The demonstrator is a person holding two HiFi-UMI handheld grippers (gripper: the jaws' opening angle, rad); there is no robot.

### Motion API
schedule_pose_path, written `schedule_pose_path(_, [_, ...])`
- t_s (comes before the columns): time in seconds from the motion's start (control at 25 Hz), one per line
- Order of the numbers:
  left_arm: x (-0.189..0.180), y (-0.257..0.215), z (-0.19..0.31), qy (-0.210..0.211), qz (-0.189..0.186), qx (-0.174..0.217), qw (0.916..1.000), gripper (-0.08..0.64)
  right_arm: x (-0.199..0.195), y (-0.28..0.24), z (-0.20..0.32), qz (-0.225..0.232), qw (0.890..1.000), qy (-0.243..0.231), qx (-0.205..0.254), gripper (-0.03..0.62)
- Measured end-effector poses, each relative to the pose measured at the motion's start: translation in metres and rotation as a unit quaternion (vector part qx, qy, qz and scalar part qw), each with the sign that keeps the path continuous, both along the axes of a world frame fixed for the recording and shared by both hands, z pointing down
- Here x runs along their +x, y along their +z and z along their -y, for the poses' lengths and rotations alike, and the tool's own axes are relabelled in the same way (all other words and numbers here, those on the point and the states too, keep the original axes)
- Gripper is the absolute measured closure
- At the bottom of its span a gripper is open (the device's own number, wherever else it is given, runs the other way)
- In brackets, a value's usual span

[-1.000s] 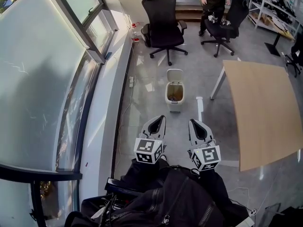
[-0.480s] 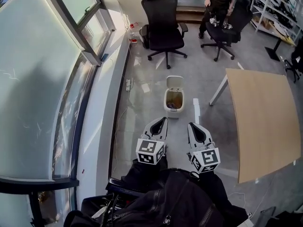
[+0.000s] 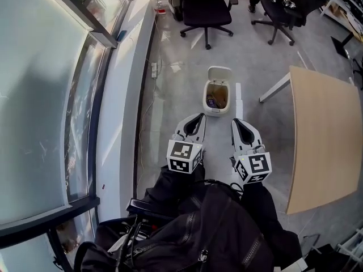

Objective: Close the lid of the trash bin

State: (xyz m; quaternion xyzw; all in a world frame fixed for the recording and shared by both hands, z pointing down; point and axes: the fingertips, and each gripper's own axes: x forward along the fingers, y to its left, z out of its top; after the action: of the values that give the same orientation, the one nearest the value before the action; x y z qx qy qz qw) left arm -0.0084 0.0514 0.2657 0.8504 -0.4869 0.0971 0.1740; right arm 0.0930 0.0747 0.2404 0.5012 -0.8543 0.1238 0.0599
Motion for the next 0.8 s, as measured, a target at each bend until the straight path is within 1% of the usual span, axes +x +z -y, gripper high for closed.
schedule_pose_path(0.32, [-0.018,0.056,0.057,0.009,-0.008,-0.052,0.9986,0.558,-0.035,0.051,0.056,-0.027,0.998,-0.021,-0.055,0.588])
schedule_pose_path(0.48, [-0.028,0.081,0.082,0.01,-0.006,-0.069,0.9976,0.558,-0.049,0.075,0.074,-0.041,0.996,-0.035,-0.076,0.588])
schedule_pose_path(0.68, [-0.022,0.109,0.091,0.012,0.001,-0.089,0.996,0.558,-0.048,0.107,0.081,-0.048,0.992,-0.047,-0.106,0.588])
schedule_pose_path(0.8, [-0.017,0.133,0.084,0.001,0.008,-0.113,0.9936,0.558,-0.043,0.13,0.079,-0.044,0.989,-0.063,-0.129,0.588])
